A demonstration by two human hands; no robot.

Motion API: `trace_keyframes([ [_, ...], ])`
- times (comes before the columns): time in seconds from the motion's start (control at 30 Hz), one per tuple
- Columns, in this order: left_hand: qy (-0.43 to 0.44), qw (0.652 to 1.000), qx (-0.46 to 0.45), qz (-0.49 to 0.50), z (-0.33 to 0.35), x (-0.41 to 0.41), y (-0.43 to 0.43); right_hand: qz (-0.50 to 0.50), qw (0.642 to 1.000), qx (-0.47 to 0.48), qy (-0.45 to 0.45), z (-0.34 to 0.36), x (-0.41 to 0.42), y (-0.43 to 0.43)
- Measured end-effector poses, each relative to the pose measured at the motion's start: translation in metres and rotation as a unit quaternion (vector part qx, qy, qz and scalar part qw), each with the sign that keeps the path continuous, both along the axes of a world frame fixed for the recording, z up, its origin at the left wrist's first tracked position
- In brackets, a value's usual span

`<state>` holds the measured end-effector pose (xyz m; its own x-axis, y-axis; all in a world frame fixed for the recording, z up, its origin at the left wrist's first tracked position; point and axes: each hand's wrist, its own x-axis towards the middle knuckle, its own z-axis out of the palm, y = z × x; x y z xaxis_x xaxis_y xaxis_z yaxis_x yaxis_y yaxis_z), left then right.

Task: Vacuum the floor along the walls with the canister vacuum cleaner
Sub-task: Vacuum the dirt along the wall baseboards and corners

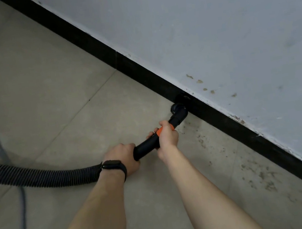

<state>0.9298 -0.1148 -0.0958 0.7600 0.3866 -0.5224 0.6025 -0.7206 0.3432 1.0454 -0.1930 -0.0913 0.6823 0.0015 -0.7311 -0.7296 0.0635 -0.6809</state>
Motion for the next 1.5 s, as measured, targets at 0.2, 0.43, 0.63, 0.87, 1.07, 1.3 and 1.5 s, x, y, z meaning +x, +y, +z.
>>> trace_keyframes([
  [0.2, -0.038, 0.996, -0.027, 0.078, -0.006, -0.015, 0.006, 0.048, 0.999, -0.007, -0.016, 0.000, -0.003, 0.022],
  [0.43, -0.084, 0.993, -0.011, 0.087, -0.004, -0.028, 0.023, 0.080, 0.997, -0.004, -0.016, 0.007, -0.005, 0.047],
  [0.63, -0.044, 0.998, 0.026, -0.021, 0.009, -0.058, 0.023, 0.002, 0.999, 0.045, 0.017, 0.001, -0.050, 0.017],
  [0.87, -0.010, 0.986, 0.029, -0.162, 0.010, -0.107, 0.023, -0.116, 0.991, 0.066, 0.018, -0.010, -0.124, -0.014],
  [1.07, -0.037, 0.980, 0.033, -0.195, 0.010, -0.096, 0.009, -0.128, 0.989, 0.067, 0.013, -0.006, -0.114, -0.032],
  [1.3, -0.039, 0.980, 0.050, -0.189, 0.012, -0.082, -0.005, -0.098, 0.992, 0.079, 0.006, -0.005, -0.094, -0.043],
  [1.5, -0.019, 0.983, 0.050, -0.175, 0.009, -0.072, -0.008, -0.079, 0.994, 0.070, 0.000, -0.003, -0.083, -0.043],
])
